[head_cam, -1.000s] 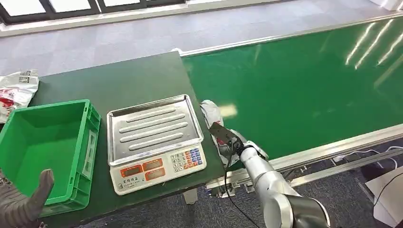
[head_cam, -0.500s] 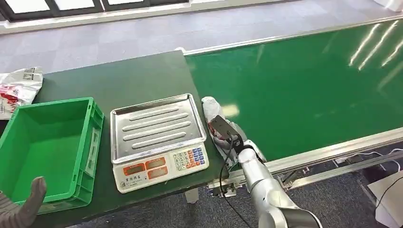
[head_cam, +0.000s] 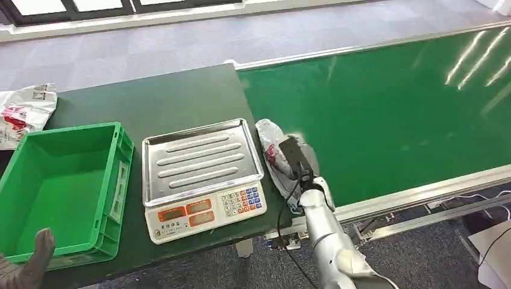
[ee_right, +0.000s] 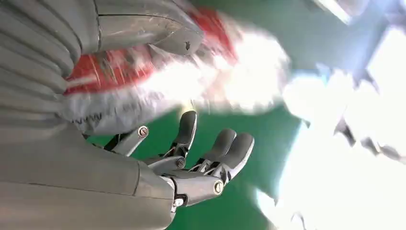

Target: Moved the parcel from conveyor to table for the left to box.

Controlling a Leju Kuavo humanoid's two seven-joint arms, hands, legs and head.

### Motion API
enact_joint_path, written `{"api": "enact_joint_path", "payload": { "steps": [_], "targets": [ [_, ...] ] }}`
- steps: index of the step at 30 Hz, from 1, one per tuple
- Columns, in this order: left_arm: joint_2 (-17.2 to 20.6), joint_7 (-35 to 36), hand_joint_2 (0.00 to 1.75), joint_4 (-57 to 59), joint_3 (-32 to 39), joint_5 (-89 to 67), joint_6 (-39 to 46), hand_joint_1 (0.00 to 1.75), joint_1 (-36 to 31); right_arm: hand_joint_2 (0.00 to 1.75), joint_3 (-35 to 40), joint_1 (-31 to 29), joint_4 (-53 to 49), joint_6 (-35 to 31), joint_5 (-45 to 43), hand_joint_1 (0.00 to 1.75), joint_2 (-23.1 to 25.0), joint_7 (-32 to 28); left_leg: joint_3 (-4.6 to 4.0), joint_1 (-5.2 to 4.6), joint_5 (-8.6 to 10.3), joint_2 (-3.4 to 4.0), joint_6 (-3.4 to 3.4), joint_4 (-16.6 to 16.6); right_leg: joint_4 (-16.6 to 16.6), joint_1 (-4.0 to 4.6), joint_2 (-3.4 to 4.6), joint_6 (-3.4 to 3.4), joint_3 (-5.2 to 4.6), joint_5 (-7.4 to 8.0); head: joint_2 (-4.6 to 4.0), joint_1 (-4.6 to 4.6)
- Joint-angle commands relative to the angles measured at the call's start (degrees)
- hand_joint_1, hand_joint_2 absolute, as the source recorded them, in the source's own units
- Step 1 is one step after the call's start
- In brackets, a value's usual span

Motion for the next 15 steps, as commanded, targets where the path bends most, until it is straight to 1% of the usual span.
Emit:
{"api": "enact_joint_path", "payload": {
  "steps": [1, 3, 5, 7, 13, 15],
  "targets": [
    [-2.59, 0.2, 1.75, 3.12, 0.11, -2.13, -0.29, 0.0, -0.64, 1.75, 8.17, 16.18, -48.19, -19.14, 0.84, 1.75, 6.75, 0.95, -0.23, -0.07, 0.04, -0.55, 0.07, 0.03, 0.06, -0.06, -0.53, 0.03, -0.07, -0.15, 0.0, 0.0],
    [-2.45, 0.2, 1.75, 3.69, -0.14, -2.22, -0.31, 0.0, -0.93, 1.75, 9.23, 17.06, -48.63, -22.15, 1.3, 1.75, 6.6, 0.71, -0.2, -0.09, 0.04, -0.64, 0.08, -0.02, 0.01, -0.05, -0.61, 0.08, 0.02, -0.18, 0.0, 0.0],
    [-2.18, 0.2, 1.75, 4.09, -0.21, -2.16, -0.19, 0.0, -1.1, 1.75, 10.19, 17.67, -48.55, -24.52, 0.33, 1.75, 6.21, 0.43, -0.18, -0.11, 0.02, -0.45, 0.06, -0.02, 0.0, -0.05, -0.42, 0.05, -0.01, -0.13, 0.0, 0.0],
    [-2.13, 0.2, 1.75, 4.23, -0.14, -2.25, -0.23, 0.0, -1.15, 1.75, 10.23, 17.79, -48.22, -24.81, 0.4, 1.75, 6.01, 0.42, -0.17, -0.12, 0.05, -0.53, 0.07, -0.03, -0.05, -0.03, -0.5, 0.05, 0.05, -0.13, 0.0, 0.0],
    [-2.04, 0.2, 1.75, 4.66, 0.04, -2.52, -0.72, 0.0, -1.1, 1.75, 9.2, 18.03, -48.1, -24.89, 1.02, 1.75, 6.7, -0.46, -0.13, -0.23, 0.12, -0.44, 0.15, -0.04, -0.1, -0.02, -0.42, 0.13, 0.04, -0.02, 0.0, 0.0],
    [-1.97, 0.2, 1.75, 4.88, 0.03, -2.55, -0.89, 0.0, -1.23, 1.75, 11.21, 17.85, -47.04, -23.63, 1.27, 1.75, 6.1, -0.41, -0.11, -0.27, 0.18, -0.46, 0.21, -0.08, -0.14, -0.07, -0.43, 0.18, 0.07, 0.03, 0.0, 0.0]
  ]
}}
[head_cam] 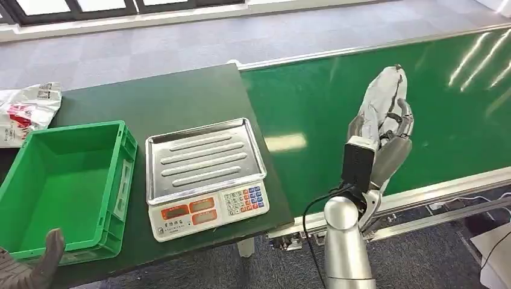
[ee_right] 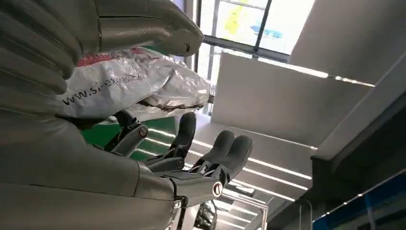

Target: Moved the parcel from conveyor to table for the left to box.

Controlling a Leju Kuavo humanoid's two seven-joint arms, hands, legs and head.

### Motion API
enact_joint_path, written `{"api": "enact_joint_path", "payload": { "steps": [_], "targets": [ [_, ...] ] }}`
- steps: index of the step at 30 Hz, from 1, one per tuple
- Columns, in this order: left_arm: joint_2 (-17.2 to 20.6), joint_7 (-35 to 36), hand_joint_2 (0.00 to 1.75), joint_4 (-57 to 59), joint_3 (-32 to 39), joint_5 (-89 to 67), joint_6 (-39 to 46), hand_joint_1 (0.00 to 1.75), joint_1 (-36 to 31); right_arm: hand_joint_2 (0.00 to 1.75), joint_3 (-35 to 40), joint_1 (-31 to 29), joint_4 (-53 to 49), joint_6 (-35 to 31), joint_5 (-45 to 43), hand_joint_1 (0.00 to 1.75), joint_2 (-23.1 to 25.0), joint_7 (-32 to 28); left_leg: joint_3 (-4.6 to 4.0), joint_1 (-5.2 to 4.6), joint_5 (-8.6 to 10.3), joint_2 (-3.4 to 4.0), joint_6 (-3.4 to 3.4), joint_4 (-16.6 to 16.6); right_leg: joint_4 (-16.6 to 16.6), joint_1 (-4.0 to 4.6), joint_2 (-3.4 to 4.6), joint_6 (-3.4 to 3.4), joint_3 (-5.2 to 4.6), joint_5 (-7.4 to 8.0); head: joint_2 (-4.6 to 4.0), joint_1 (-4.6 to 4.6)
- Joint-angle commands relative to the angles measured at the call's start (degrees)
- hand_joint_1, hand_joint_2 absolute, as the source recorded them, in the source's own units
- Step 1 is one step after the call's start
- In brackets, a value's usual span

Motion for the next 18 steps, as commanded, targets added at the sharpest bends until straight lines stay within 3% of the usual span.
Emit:
{"api": "enact_joint_path", "payload": {
  "steps": [1, 5, 10, 18],
  "targets": [
    [0.32, 0.17, 1.75, 3.92, 0.03, -0.21, -0.86, 0.0, -1.81, 1.75, 5.31, 2.88, -1.88, 1.19, 2.47, 1.75, 1.2, 0.07, 0.02, -0.03, 0.08, -0.09, 0.05, -0.09, -0.09, -0.01, -0.09, -0.01, 0.06, 0.04, 0.0, 0.0],
    [0.96, 0.17, 1.75, 4.66, -0.96, 0.17, -1.0, 0.0, -2.4, 1.75, 12.15, -1.44, 5.63, 5.33, 5.23, 1.75, 0.22, 3.46, 0.05, -0.04, 0.05, 0.14, 0.04, -0.06, -0.05, -0.03, 0.14, 0.01, 0.03, 0.11, 0.0, 0.0],
    [2.02, 0.17, 1.75, 7.35, -4.64, 0.89, -0.82, 0.0, -4.33, 1.75, 21.57, -13.0, 22.88, 6.06, 10.27, 1.75, 0.41, 6.78, 0.04, -0.07, 0.12, 0.39, 0.06, -0.09, -0.02, -0.05, 0.39, 0.0, -0.04, 0.22, 0.0, 0.0],
    [2.43, 0.17, 1.75, 9.39, -6.05, 1.75, -0.97, 0.0, -6.3, 1.75, 27.56, -19.17, 30.76, 8.37, 11.47, 1.75, 1.42, 6.96, -0.06, -0.04, 0.32, 0.15, 0.13, -0.1, -0.09, -0.01, 0.14, 0.0, -0.02, 0.3, 0.0, 0.0]
  ]
}}
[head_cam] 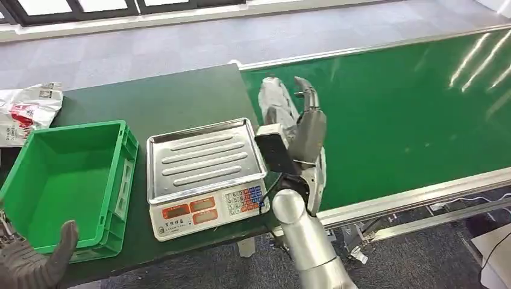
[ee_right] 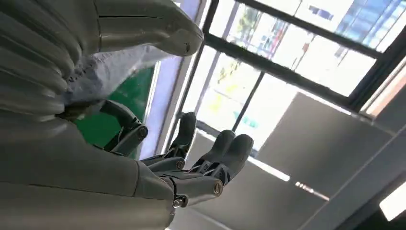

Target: Moved the parcel from conveyor to table for the left to box.

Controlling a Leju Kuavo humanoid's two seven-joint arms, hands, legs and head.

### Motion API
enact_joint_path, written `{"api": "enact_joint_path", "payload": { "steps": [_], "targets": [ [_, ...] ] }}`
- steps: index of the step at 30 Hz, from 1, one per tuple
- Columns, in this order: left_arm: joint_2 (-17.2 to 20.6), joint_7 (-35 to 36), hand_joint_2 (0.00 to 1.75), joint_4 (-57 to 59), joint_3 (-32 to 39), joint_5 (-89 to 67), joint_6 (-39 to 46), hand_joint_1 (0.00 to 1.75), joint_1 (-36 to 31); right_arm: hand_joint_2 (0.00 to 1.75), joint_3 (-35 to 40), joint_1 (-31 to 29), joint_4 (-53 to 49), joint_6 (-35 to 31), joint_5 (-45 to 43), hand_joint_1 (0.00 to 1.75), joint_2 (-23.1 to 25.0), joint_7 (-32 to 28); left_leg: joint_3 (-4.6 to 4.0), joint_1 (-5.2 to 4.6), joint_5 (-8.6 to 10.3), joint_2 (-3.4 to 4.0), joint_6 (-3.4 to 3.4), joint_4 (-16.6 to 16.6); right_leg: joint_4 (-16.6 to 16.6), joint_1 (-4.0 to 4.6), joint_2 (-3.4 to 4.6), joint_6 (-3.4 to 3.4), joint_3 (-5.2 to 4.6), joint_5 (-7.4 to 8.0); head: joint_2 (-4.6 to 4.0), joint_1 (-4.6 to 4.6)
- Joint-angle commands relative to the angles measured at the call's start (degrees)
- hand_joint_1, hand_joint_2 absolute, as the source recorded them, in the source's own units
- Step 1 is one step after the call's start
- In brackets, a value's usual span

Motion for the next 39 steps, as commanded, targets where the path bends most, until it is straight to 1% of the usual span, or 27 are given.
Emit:
{"api": "enact_joint_path", "payload": {
  "steps": [1, 2, 3, 7, 10, 11, 12, 14, 19, 21, 22, 27, 29, 30, 31, 32, 33, 34, 35, 36, 37, 38, 39],
  "targets": [
    [2.36, 0.17, 1.75, 6.53, -2.9, 0.72, -0.48, 0.0, -4.02, 1.75, 10.18, -11.3, 18.02, 3.04, 1.03, 1.75, 1.1, 0.01, 0.0, -0.04, 0.04, 0.24, 0.04, -0.05, -0.02, -0.03, 0.24, 0.0, -0.08, 0.11, 0.0, 0.0],
    [2.34, 0.17, 1.75, 7.37, -3.25, 0.95, -0.55, 0.0, -4.74, 1.75, 12.67, -13.71, 21.82, 3.08, 2.39, 1.75, 1.47, 0.41, -0.01, -0.03, 0.03, 0.27, 0.03, -0.03, 0.0, -0.03, 0.27, 0.0, -0.07, 0.1, 0.0, 0.0],
    [2.37, 0.17, 1.75, 7.79, -3.51, 1.03, -0.77, 0.0, -5.05, 1.75, 13.44, -14.52, 23.19, 2.9, 2.5, 1.75, 1.94, 0.49, -0.03, -0.04, 0.07, 0.31, 0.04, -0.08, -0.04, -0.04, 0.33, 0.0, -0.11, 0.16, 0.0, 0.0],
    [2.49, 0.17, 1.75, 8.25, -4.02, 1.11, -0.64, 0.0, -5.39, 1.75, 15.24, -15.72, 25.55, 1.9, 3.28, 1.75, 2.37, 0.43, -0.04, -0.03, 0.17, 0.12, 0.04, -0.15, -0.11, -0.03, 0.14, -0.01, -0.09, 0.19, 0.0, 0.0],
    [2.74, 0.17, 1.75, 7.97, -4.23, 1.17, 0.23, 0.0, -5.2, 1.75, 16.25, -16.49, 27.73, 2.67, 2.12, 1.75, 3.36, 0.74, -0.02, -0.01, 0.11, 0.09, 0.01, -0.09, -0.07, 0.0, 0.1, 0.0, -0.05, 0.12, 0.0, -0.02],
    [2.82, 0.17, 1.75, 7.73, -4.26, 1.14, 0.47, 0.0, -4.99, 1.75, 16.39, -16.74, 28.67, 3.26, 1.76, 1.62, 3.46, 1.03, 0.01, -0.04, 0.07, 0.11, 0.0, -0.07, -0.03, -0.03, 0.12, 0.01, -0.05, 0.08, 0.0, 0.0],
    [2.9, 0.17, 1.75, 7.31, -4.19, 1.16, 0.68, 0.0, -4.61, 1.75, 16.22, -16.99, 29.88, 3.9, 1.16, 0.0, 3.56, 1.64, 0.01, -0.02, 0.12, 0.14, 0.02, -0.13, -0.12, -0.01, 0.15, 0.0, -0.04, 0.15, 0.0, 0.0],
    [3.1, 0.17, 1.75, 6.26, -3.93, 1.22, 0.84, 0.0, -3.6, 1.75, 15.41, -17.45, 32.1, 4.74, -2.28, 0.0, 3.39, 0.79, 0.03, -0.02, 0.12, 0.13, 0.03, -0.15, -0.14, -0.01, 0.14, 0.01, -0.01, 0.15, 0.0, 0.0],
    [2.97, 0.17, 1.75, 5.97, -3.67, 0.95, 1.09, 0.0, -3.23, 1.75, 14.53, -17.32, 32.35, 4.5, -4.11, 0.0, 3.18, 0.2, -0.06, -0.03, 0.1, -0.01, 0.02, -0.07, -0.07, -0.02, 0.0, 0.01, -0.04, 0.1, 0.0, -0.02],
    [3.35, 0.17, 1.75, 5.01, -3.73, 0.65, 1.58, 0.0, -2.0, 1.75, 14.24, -16.37, 31.48, 4.34, -5.09, 0.0, 2.31, -0.53, -0.07, 0.0, 0.15, 0.03, 0.06, -0.16, -0.17, 0.01, 0.04, 0.0, -0.04, 0.18, 0.0, 0.0],
    [3.72, 0.17, 1.75, 4.42, -3.85, 0.76, 2.03, 0.0, -1.3, 1.75, 13.87, -15.56, 29.59, 3.44, -5.9, 0.0, 1.83, -1.56, -0.04, -0.03, 0.07, -0.03, 0.01, -0.07, -0.05, -0.03, 0.0, 0.01, -0.02, 0.07, 0.0, 0.0],
    [4.15, 0.17, 1.75, 4.08, -4.04, 1.02, 2.47, 0.0, -0.89, 1.75, 13.67, -14.81, 27.15, 3.68, -6.44, 0.0, 1.34, -1.51, -0.07, 0.0, 0.07, -0.14, 0.01, -0.04, -0.08, 0.0, -0.08, 0.01, -0.04, 0.05, 0.0, 0.0],
    [4.39, 0.17, 1.75, 3.37, -4.13, 0.94, 3.53, 0.0, 0.08, 1.75, 11.9, -12.23, 18.89, -0.47, -10.21, 0.0, 0.82, -4.81, -0.08, -0.01, 0.09, -0.14, 0.02, -0.05, -0.07, 0.0, -0.08, 0.01, -0.06, 0.06, 0.0, 0.0],
    [4.42, 0.17, 1.75, 3.13, -4.14, 0.84, 3.77, 0.0, 0.4, 0.0, 11.57, -11.14, 15.46, -1.65, -10.91, 0.0, 0.41, -5.35, -0.11, -0.02, 0.09, -0.19, 0.02, -0.02, -0.05, -0.02, -0.13, 0.02, -0.08, 0.04, 0.0, 0.0],
    [4.32, 0.17, 1.75, 2.7, -4.08, 0.77, 3.93, 0.0, 0.88, 0.0, 11.19, -8.7, 8.48, -5.1, -10.61, 0.0, -0.63, -6.09, -0.13, -0.03, 0.07, -0.17, 0.01, 0.0, -0.02, -0.02, -0.12, 0.02, -0.11, 0.03, 0.0, 0.0],
    [4.11, 0.17, 1.75, 2.49, -3.94, 0.6, 4.26, 0.0, 1.09, 0.0, 11.08, -7.0, 4.02, -5.97, -10.69, 0.0, -1.12, -5.76, -0.19, -0.02, 0.1, -0.27, 0.03, -0.01, -0.05, -0.01, -0.23, 0.03, -0.12, 0.03, 0.0, 0.0],
    [3.73, 0.17, 1.75, 2.26, -3.67, 0.43, 4.32, 0.0, 1.47, 1.75, 8.3, -2.75, -4.87, -5.97, -8.72, 0.0, -0.26, -7.69, -0.22, -0.01, 0.08, -0.31, 0.03, 0.03, -0.02, 0.0, -0.28, 0.03, -0.13, 0.0, 0.0, 0.0],
    [3.51, 0.17, 1.75, 2.22, -3.51, 0.32, 4.47, 0.0, 1.53, 1.75, 5.54, -0.34, -9.48, -5.97, -7.17, 0.0, 1.4, -10.34, -0.22, 0.01, 0.06, -0.31, 0.01, 0.05, -0.02, 0.01, -0.27, 0.02, -0.15, 0.0, 0.0, 0.0],
    [3.46, 0.17, 1.75, 2.43, -3.46, 0.37, 4.35, 0.0, 1.4, 1.75, 4.25, 2.07, -13.9, -5.97, -7.65, 0.0, 2.31, -13.16, -0.21, -0.01, 0.07, -0.4, 0.05, 0.02, -0.06, 0.01, -0.37, 0.03, -0.09, -0.03, 0.0, 0.0],
    [3.31, 0.17, 1.75, 2.79, -3.35, 0.27, 4.44, 0.0, 1.26, 1.75, 0.58, 3.75, -18.36, -5.97, -4.73, 0.0, 5.23, -16.72, -0.26, -0.02, 0.07, -0.43, 0.03, 0.05, -0.01, -0.02, -0.41, 0.03, -0.14, -0.05, 0.0, 0.0],
    [3.27, 0.17, 1.75, 3.37, -3.32, -0.29, 4.75, 0.0, 0.99, 1.75, -0.25, 4.7, -23.46, -5.97, -3.44, 0.0, 5.96, -16.72, -0.19, -0.01, 0.07, -0.47, 0.05, -0.02, -0.12, 0.0, -0.45, 0.03, -0.05, -0.05, 0.0, 0.0],
    [3.09, 0.17, 1.75, 4.09, -3.17, -0.85, 5.52, 0.0, 0.68, 1.75, -1.39, 5.66, -27.49, -5.97, -1.93, 0.0, 6.41, -16.72, -0.28, -0.04, 0.04, -0.37, 0.04, 0.06, 0.0, -0.02, -0.34, 0.02, -0.19, -0.05, 0.0, 0.0],
    [3.09, 0.17, 1.75, 4.09, -3.17, -0.85, 5.52, 0.0, 0.68, 1.75, -1.39, 5.66, -27.49, -5.97, -1.93, 0.0, 6.41, -16.72, -0.3, -0.05, 0.03, -0.39, 0.05, 0.07, 0.01, -0.04, -0.35, 0.02, -0.2, -0.05, 0.0, 0.0]
  ]
}}
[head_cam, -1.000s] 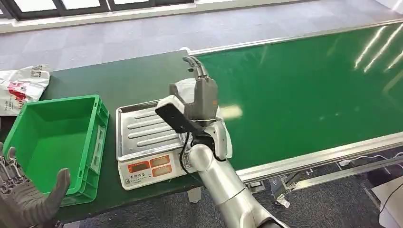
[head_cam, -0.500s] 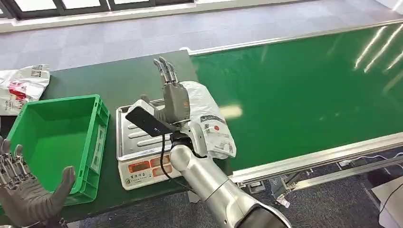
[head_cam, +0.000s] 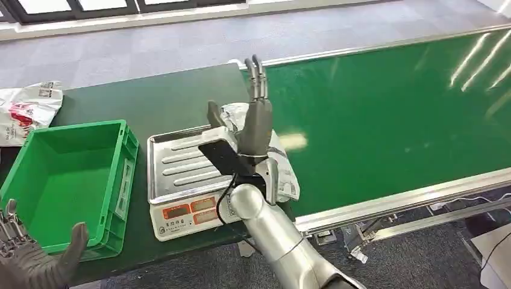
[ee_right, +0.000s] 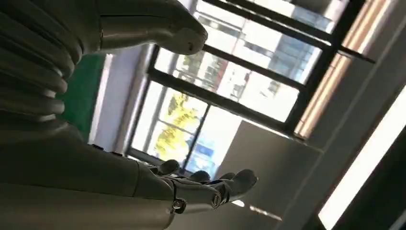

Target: Moved the parcel from conveyor to table for the left to box.

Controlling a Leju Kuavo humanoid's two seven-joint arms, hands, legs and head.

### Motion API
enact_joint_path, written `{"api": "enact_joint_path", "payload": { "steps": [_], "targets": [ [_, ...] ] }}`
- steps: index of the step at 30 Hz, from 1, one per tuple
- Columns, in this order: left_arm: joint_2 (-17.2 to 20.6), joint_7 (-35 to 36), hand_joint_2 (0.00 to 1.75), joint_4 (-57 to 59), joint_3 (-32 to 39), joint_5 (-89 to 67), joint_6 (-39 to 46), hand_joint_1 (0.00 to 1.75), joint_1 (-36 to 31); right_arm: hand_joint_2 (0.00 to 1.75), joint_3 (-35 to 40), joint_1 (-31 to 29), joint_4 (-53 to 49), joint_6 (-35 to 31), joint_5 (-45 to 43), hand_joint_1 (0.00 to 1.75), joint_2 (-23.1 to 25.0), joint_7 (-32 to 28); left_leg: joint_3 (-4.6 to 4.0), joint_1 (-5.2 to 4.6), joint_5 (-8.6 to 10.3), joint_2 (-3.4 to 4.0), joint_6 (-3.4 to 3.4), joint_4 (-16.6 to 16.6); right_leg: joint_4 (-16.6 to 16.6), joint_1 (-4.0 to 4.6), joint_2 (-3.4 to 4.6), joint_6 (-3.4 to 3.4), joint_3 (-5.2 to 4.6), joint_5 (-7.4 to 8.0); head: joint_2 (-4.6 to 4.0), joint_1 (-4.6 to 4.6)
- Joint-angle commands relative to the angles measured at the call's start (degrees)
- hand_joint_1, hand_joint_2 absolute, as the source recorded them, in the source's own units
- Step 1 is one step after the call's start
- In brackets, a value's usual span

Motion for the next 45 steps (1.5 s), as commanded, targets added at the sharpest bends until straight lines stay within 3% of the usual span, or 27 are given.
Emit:
{"api": "enact_joint_path", "payload": {
  "steps": [1, 7, 21, 22, 23, 24, 25, 27, 30, 33, 38, 45],
  "targets": [
    [0.75, 0.19, 1.75, 2.54, -0.48, -1.41, 1.43, 0.0, -0.56, 1.75, -11.95, 11.07, -33.63, -0.07, 6.09, 0.0, 4.13, -6.42, -0.19, -0.07, 0.06, -0.27, 0.04, 0.0, 0.01, -0.07, -0.26, 0.01, -0.11, -0.04, 0.0, 0.0],
    [0.09, 0.19, 1.75, 3.92, 1.72, -4.6, 2.97, 0.0, -1.05, 1.75, -13.95, 12.01, -38.49, -0.07, 4.93, 0.0, 4.13, -6.42, -0.08, -0.07, 0.11, -0.25, 0.05, -0.11, -0.11, -0.06, -0.29, -0.01, -0.01, 0.01, 0.0, 0.0],
    [-0.47, 0.19, 1.75, 3.45, 2.98, -5.62, 1.96, 0.0, -1.14, 1.75, -15.14, 12.34, -35.25, -0.07, 3.62, 0.0, 4.13, -6.42, 0.08, -0.05, 0.08, -0.08, 0.04, -0.13, -0.15, -0.02, -0.12, 0.02, 0.09, 0.05, 0.0, 0.0],
    [-0.83, 0.19, 1.75, 3.16, 3.35, -5.85, 1.67, 0.0, -0.97, 1.75, -15.58, 12.17, -33.84, -0.07, 5.48, 0.0, 4.13, -4.44, 0.11, -0.02, 0.07, -0.04, 0.04, -0.14, -0.18, 0.0, -0.06, 0.02, 0.11, 0.07, 0.0, 0.0],
    [-1.71, 0.19, 1.75, 2.2, 4.24, -6.36, 1.63, 0.0, -0.19, 1.75, -15.21, 11.48, -28.3, -0.07, 12.46, 0.0, 4.13, 4.73, 0.12, -0.03, 0.05, 0.0, 0.03, -0.1, -0.13, -0.01, -0.02, 0.02, 0.11, 0.06, 0.0, 0.0],
    [-2.96, 0.39, 1.75, 0.52, 5.43, -7.44, 1.27, 0.0, 1.27, 1.75, -15.52, 9.71, -21.37, 2.69, 25.92, 0.0, 3.08, 21.18, 0.18, -0.01, 0.08, 0.06, 0.05, -0.19, -0.25, 0.02, 0.03, 0.02, 0.16, 0.12, 0.0, 0.0],
    [-3.5, 0.73, 1.75, -0.36, 6.05, -7.95, 0.76, 0.0, 1.98, 1.75, -14.37, 7.81, -17.85, 10.37, 32.18, 0.0, 1.0, 33.22, 0.25, -0.03, 0.04, 0.26, 0.04, -0.18, -0.22, -0.01, 0.24, 0.02, 0.16, 0.14, 0.0, 0.0],
    [-3.99, 1.01, 1.75, -0.39, 6.8, -8.01, -0.85, 0.0, 1.92, 1.75, -13.16, 4.6, -8.88, 15.15, 32.0, 0.0, -3.07, 43.26, 0.26, 0.01, 0.05, 0.49, 0.06, -0.23, -0.31, 0.03, 0.46, 0.03, 0.2, 0.24, 0.0, 0.0],
    [-4.23, 1.13, 1.75, 0.35, 7.39, -7.91, -1.2, 0.0, 1.48, 1.75, -12.93, 2.14, 1.83, 20.4, 29.93, 0.0, -4.4, 46.85, 0.07, -0.01, 0.13, 0.4, 0.09, -0.23, -0.31, 0.01, 0.34, 0.04, 0.21, 0.28, 0.0, 0.02],
    [-4.55, 1.33, 1.75, 0.25, 7.88, -7.76, -1.59, 0.0, 1.43, 1.75, -11.57, 0.92, 7.17, 21.15, 29.34, 0.0, -4.49, 47.38, 0.08, -0.03, 0.17, 0.28, 0.14, -0.18, -0.23, -0.01, 0.21, 0.11, 0.12, 0.27, 0.0, 0.0],
    [-4.8, 1.63, 1.75, -0.01, 8.23, -7.74, -1.77, 0.0, 1.42, 1.75, -10.31, 1.25, 6.22, 23.69, 30.27, 0.0, -4.37, 50.19, -0.03, -0.04, 0.18, 0.12, 0.15, -0.07, -0.11, -0.02, 0.06, 0.08, 0.05, 0.21, 0.0, 0.0],
    [-4.63, 1.64, 1.75, 0.98, 8.31, -7.53, -1.33, 0.0, 1.29, 1.75, -10.99, 0.84, 6.85, 22.36, 30.29, 0.0, -4.63, 51.63, -0.14, -0.07, 0.23, 0.12, 0.17, -0.11, -0.14, -0.05, 0.06, 0.09, -0.04, 0.26, 0.0, 0.02]
  ]
}}
